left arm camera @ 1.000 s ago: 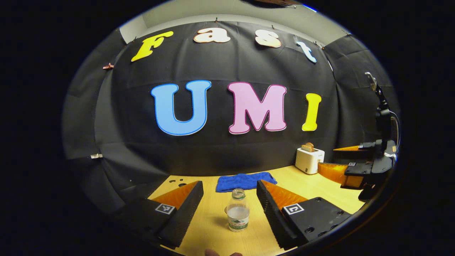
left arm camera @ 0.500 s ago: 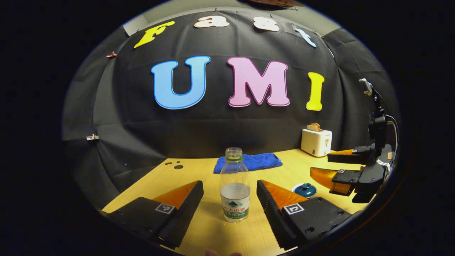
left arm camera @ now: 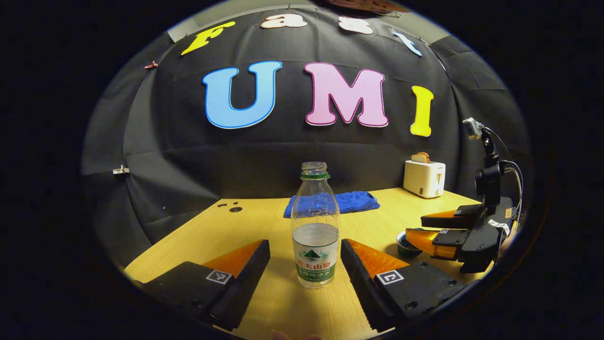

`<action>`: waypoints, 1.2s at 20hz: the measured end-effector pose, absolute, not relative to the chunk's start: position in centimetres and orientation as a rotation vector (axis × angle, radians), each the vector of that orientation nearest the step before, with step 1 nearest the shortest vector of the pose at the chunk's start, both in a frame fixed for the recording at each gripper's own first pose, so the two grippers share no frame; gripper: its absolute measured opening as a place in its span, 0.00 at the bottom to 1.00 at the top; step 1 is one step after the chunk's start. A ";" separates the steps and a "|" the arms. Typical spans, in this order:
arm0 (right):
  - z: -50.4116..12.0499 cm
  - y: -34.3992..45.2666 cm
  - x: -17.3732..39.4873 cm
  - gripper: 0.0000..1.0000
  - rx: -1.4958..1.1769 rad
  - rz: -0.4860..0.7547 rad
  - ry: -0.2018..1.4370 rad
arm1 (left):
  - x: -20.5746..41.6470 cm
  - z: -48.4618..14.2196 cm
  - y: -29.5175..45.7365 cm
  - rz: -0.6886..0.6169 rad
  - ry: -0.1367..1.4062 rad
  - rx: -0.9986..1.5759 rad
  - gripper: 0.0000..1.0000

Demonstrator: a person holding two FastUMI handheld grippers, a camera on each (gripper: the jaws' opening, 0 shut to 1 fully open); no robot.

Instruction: Open the teacup lid with one hand, grasp the water bottle and pour water into the teacup with the other hand; after pouring, place the water bottle on the coaster and then close the teacup lid.

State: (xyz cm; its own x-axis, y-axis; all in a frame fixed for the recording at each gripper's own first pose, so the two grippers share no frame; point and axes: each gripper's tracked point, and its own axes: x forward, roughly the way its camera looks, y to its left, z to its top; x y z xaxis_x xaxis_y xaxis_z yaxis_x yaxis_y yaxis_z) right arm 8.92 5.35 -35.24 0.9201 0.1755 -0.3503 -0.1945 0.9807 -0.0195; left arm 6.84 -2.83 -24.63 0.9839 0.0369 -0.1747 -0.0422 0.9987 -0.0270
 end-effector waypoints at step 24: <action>-30.5 -2.5 9.0 0.31 -0.055 0.078 0.240 | 10.9 -27.8 -4.9 -0.013 0.214 -0.016 0.95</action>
State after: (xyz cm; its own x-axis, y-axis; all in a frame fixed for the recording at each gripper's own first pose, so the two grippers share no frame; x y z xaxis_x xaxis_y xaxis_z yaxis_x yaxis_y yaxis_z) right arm 9.02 -2.46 -30.52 0.9683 0.0705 -0.2398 -0.0837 0.9955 -0.0452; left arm 10.89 -4.86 -27.81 0.9770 -0.0147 -0.2126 0.0113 0.9998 -0.0172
